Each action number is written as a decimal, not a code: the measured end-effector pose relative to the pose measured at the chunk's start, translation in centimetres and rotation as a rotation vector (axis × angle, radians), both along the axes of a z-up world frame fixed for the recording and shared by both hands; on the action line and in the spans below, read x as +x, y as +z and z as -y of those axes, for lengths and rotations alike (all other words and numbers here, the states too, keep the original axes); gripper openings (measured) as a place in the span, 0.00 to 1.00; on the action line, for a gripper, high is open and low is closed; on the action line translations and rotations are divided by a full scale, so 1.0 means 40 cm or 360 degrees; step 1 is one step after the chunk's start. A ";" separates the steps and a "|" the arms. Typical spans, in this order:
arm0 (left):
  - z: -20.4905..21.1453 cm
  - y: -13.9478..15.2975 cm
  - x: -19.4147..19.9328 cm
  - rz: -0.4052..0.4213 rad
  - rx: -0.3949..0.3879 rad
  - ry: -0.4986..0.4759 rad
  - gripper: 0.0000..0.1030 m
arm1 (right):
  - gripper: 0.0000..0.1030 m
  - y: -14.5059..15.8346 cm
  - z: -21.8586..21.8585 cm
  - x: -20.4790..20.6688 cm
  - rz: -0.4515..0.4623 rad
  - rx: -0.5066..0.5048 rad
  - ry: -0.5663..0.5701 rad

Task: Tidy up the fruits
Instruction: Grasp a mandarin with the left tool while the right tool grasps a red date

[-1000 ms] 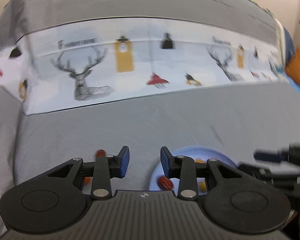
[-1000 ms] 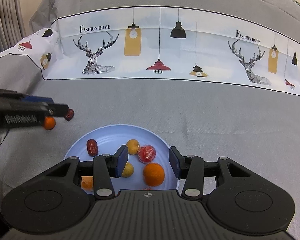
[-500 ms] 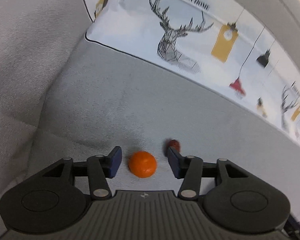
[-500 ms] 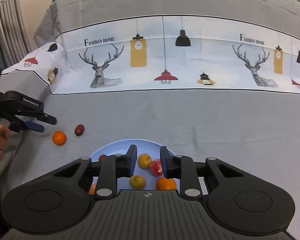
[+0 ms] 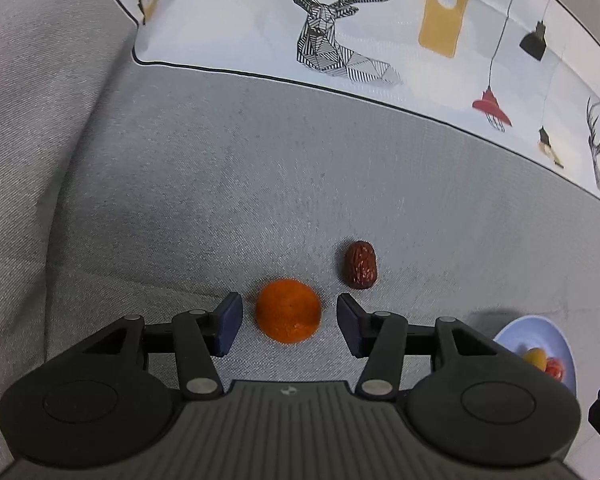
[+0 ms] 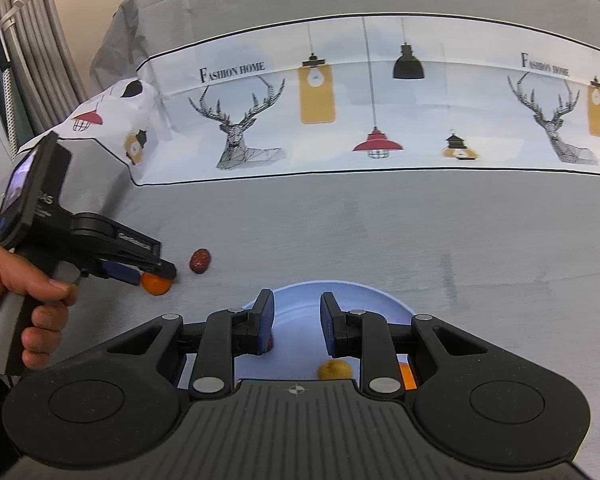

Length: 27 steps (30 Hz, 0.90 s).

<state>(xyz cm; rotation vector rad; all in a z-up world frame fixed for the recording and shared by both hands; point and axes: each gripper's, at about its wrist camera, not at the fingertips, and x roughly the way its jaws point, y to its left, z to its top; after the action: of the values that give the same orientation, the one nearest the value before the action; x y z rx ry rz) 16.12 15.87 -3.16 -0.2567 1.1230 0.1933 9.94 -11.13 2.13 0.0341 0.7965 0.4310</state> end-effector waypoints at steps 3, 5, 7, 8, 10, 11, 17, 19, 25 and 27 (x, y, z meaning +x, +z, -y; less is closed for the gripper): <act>0.003 -0.005 0.000 -0.0022 0.0027 -0.0024 0.37 | 0.26 -0.004 -0.017 -0.002 -0.0005 -0.0008 0.0019; -0.004 0.001 -0.006 -0.0003 0.0029 -0.0007 0.37 | 0.26 -0.006 -0.026 -0.004 -0.0004 -0.0016 0.0027; -0.014 0.011 -0.012 0.0027 0.0048 0.0029 0.37 | 0.26 -0.007 -0.033 -0.003 -0.0002 -0.0022 0.0035; -0.022 0.014 -0.015 0.0034 0.0048 0.0055 0.37 | 0.25 -0.009 -0.035 -0.003 -0.0007 -0.0020 0.0044; -0.036 0.014 -0.017 0.0023 0.0040 0.0099 0.37 | 0.12 -0.013 -0.044 0.000 -0.0015 -0.0013 0.0065; -0.043 0.009 -0.018 0.0001 0.0038 0.0117 0.37 | 0.09 -0.014 -0.050 0.003 -0.0012 -0.0015 0.0075; -0.050 0.000 -0.014 -0.0037 0.0025 0.0138 0.38 | 0.11 -0.033 -0.106 0.043 -0.0003 -0.0008 0.0125; -0.056 0.005 -0.017 -0.0019 0.0026 0.0158 0.37 | 0.11 -0.047 -0.133 0.060 -0.0022 0.0014 0.0148; -0.090 0.012 -0.028 0.0005 0.0027 0.0305 0.37 | 0.11 -0.101 -0.233 0.119 -0.0051 0.0040 0.0220; -0.095 0.006 -0.026 -0.0021 0.0017 0.0326 0.37 | 0.13 -0.118 -0.267 0.143 -0.0054 0.0037 0.0240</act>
<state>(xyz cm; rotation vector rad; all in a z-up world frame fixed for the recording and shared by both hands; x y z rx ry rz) 15.06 19.67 -2.92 -0.3615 1.1079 0.3829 15.65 -0.46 -2.57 0.0031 0.8305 0.5836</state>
